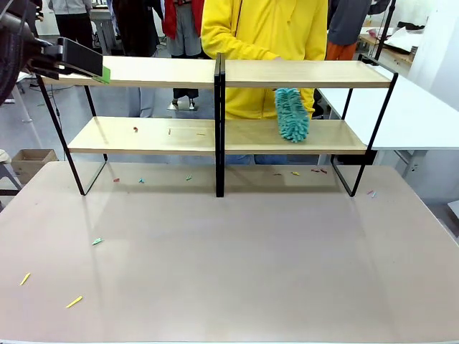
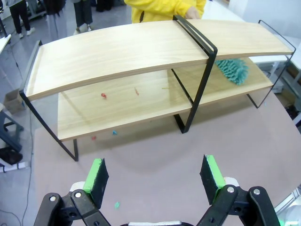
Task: Clean the shelves.
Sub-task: Clean a randomly selected level of the Shelf with the Duster, then clean another randomly selected level of the Shelf with the Duster.
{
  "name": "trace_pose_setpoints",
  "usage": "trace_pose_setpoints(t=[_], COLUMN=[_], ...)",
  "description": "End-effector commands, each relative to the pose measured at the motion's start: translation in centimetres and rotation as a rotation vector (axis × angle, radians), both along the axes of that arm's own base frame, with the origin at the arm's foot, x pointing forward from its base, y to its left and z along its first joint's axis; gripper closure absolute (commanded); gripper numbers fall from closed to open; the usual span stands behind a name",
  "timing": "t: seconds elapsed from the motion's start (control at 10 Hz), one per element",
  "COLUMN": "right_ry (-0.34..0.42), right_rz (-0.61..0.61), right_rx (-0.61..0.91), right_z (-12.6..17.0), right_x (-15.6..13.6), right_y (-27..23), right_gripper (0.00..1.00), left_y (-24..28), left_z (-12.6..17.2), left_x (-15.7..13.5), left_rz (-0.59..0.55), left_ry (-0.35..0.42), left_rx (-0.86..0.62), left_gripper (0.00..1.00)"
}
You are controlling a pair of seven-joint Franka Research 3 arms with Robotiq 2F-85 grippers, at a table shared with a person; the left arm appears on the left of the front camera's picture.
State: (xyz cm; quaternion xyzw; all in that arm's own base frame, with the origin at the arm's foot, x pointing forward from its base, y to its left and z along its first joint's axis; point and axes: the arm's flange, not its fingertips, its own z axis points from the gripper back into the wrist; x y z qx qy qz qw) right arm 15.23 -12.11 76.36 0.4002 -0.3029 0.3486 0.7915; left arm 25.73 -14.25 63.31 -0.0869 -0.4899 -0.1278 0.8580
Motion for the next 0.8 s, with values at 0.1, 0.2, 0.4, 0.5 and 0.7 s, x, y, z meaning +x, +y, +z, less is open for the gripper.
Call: trace_pose_setpoints(t=[0.1, 0.2, 0.4, 0.5, 0.7], right_ry=[-0.011, -0.011, -0.011, -0.011, -0.011], right_rz=[0.007, 0.007, 0.007, 0.007, 0.007], right_rx=[0.017, 0.017, 0.017, 0.017, 0.017], right_z=[0.7, 0.7, 0.7, 0.7, 0.7], right_x=[-0.12, -0.12, -0.12, -0.12, -0.12], right_y=[0.03, 0.03, 0.03, 0.03, 0.03], right_gripper=[0.88, 0.88, 0.88, 0.88, 0.88], left_y=[0.09, 0.09, 0.09, 0.09, 0.09], left_z=[0.05, 0.05, 0.05, 0.05, 0.05], left_x=[0.06, 0.06, 0.06, 0.06, 0.06], left_rz=[0.005, 0.005, 0.005, 0.005, 0.005], left_ry=[-0.002, -0.002, -0.002, -0.002, -0.002], left_rx=[0.0, 0.0, 0.0, 0.0, 0.0], left_gripper=[0.0, 0.0, 0.0, 0.0, 0.0])
